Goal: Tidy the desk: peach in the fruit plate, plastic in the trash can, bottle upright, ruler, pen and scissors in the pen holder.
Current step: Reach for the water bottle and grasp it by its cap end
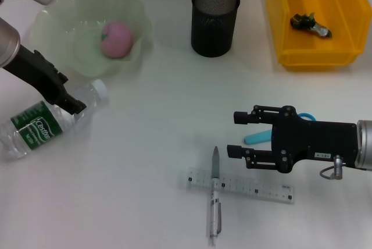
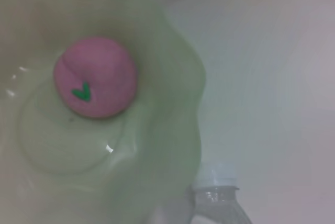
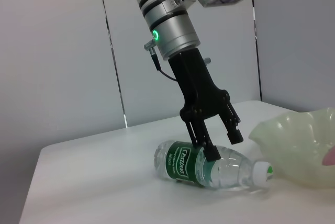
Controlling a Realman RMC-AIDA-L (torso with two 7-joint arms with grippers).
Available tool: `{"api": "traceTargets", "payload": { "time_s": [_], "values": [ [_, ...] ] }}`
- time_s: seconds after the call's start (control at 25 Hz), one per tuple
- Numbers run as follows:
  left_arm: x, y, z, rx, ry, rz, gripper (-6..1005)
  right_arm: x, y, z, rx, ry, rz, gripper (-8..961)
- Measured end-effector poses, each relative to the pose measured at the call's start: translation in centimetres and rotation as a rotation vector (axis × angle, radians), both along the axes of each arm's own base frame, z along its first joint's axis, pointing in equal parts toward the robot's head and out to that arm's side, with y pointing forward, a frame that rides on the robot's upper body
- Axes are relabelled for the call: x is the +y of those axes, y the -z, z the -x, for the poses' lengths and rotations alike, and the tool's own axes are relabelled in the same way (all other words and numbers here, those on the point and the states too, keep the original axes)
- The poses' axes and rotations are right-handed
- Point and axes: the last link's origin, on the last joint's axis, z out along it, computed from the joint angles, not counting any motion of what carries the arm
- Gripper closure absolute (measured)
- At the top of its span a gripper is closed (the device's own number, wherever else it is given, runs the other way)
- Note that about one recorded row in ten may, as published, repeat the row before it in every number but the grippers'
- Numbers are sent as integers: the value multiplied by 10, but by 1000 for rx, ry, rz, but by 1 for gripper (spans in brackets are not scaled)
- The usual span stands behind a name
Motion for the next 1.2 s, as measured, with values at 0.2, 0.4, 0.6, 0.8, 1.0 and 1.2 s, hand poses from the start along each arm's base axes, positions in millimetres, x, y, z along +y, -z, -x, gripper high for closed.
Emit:
{"api": "traceTargets", "payload": {
  "time_s": [0.2,0.4,0.6,0.8,1.0,1.2],
  "values": [
    [2,8,4,20,8,6,235,1,0,-1,-5,3,-3,266],
    [3,15,7,23,5,7,246,1,1,-1,-8,3,-7,266],
    [3,22,8,21,3,27,256,1,1,-1,-9,3,-9,266],
    [1,29,5,25,17,53,267,1,1,-1,-11,1,-9,265],
    [0,37,-1,14,32,77,277,2,2,-1,-17,2,-9,265],
    [1,43,-7,-5,48,92,288,3,2,-1,-19,5,-11,266]
  ]
}}
